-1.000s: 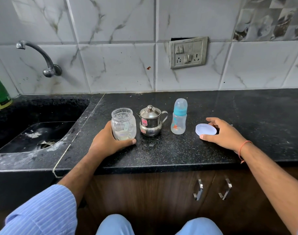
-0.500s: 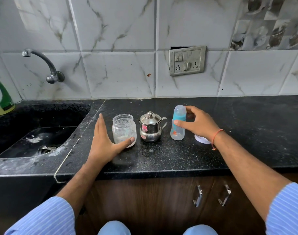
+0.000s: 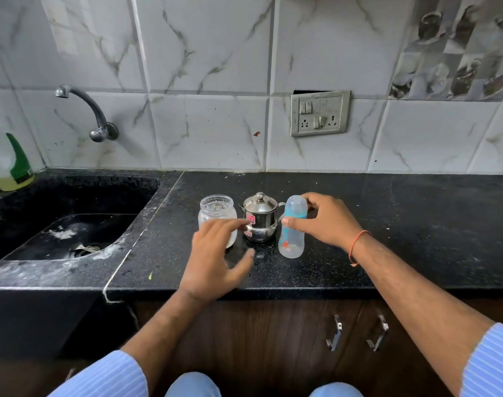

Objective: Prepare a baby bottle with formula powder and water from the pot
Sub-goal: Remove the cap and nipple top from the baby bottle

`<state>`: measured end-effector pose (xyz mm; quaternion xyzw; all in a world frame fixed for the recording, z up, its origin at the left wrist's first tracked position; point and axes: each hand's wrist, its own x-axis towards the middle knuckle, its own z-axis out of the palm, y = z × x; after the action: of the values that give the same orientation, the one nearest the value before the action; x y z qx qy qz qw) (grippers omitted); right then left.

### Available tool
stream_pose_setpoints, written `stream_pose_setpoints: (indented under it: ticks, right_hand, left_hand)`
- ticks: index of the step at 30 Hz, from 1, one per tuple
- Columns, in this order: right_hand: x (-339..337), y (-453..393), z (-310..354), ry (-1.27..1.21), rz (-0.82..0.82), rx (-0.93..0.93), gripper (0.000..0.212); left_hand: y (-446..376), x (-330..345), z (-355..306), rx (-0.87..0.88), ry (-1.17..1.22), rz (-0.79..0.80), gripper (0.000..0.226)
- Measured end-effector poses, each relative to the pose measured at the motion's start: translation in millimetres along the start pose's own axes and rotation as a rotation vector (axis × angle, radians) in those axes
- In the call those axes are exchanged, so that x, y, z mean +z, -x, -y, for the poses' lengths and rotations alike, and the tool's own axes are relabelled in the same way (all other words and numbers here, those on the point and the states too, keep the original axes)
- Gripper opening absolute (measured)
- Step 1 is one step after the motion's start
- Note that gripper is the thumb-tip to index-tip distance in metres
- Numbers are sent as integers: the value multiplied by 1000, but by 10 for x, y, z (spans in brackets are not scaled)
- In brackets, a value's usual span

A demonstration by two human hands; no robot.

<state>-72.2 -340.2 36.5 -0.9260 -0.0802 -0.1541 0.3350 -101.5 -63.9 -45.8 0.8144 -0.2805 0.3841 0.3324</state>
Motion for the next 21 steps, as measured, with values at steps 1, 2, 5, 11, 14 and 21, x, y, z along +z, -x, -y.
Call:
stream_pose_setpoints:
  ticks: [1, 2, 5, 11, 14, 21]
  right_hand:
    - [16, 31, 54, -4, 12, -13, 59]
    - [35, 57, 107, -7, 23, -26, 58]
    - [93, 120, 262, 7, 55, -67, 54]
    - [173, 150, 431, 9, 104, -124, 54]
    - [144, 139, 474, -28, 94, -133, 51]
    - [109, 84, 541, -46, 58, -199, 47]
  left_hand:
    - [-7, 59, -64, -10, 23, 41, 62]
    - [-21, 125, -111, -40, 51, 84, 69]
    - [-108, 252, -237, -212, 216, 215, 86]
    - [-172, 365, -129, -455, 244, 415, 89]
    - [-170, 389, -102, -518, 212, 437, 87]
    - [-177, 410, -96, -522, 215, 461, 85]
